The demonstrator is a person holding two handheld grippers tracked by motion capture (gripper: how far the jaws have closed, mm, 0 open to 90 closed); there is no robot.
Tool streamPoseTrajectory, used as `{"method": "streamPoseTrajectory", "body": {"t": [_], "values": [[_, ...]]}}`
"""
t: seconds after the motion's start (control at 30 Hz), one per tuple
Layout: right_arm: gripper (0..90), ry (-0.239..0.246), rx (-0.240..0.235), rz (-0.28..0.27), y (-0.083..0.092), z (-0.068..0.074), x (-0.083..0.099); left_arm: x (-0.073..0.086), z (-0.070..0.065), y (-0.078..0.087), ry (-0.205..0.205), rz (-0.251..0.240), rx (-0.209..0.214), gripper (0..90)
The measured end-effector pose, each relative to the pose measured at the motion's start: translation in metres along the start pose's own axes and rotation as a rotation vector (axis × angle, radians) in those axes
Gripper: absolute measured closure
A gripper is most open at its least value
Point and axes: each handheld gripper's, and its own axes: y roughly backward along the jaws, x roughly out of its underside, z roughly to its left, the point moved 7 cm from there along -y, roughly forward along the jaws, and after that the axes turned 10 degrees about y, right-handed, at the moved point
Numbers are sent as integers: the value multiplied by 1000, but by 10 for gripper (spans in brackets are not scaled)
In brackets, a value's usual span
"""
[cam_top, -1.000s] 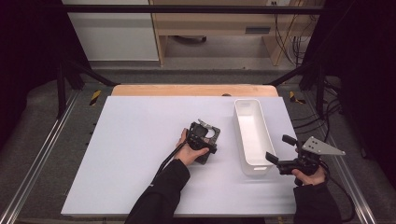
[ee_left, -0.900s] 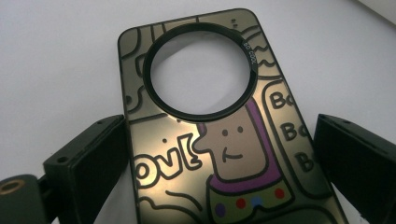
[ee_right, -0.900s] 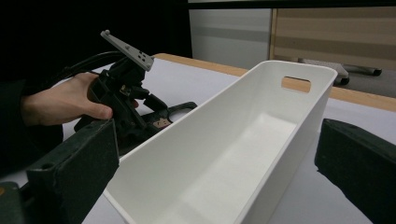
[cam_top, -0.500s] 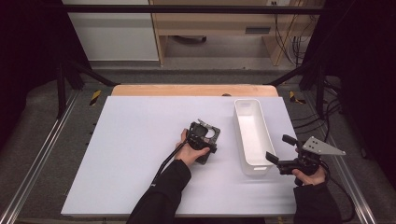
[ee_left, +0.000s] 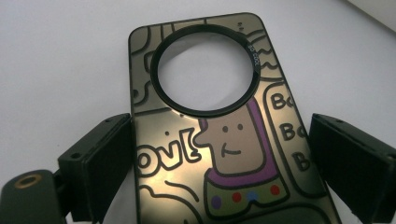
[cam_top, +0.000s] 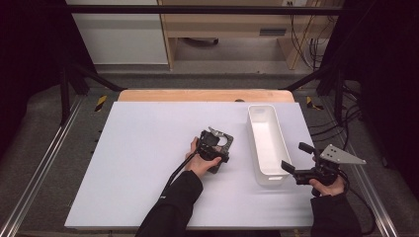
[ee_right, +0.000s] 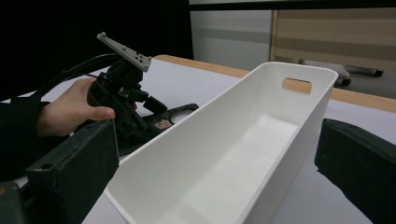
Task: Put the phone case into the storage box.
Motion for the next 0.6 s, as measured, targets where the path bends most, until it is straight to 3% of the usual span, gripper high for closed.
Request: {"method": "streamPoseTrajectory", "body": {"t": [0.6], "values": [[4,-2,-5,-6,1,0,-1,0,3,3,-19,-8,-8,109]]}}
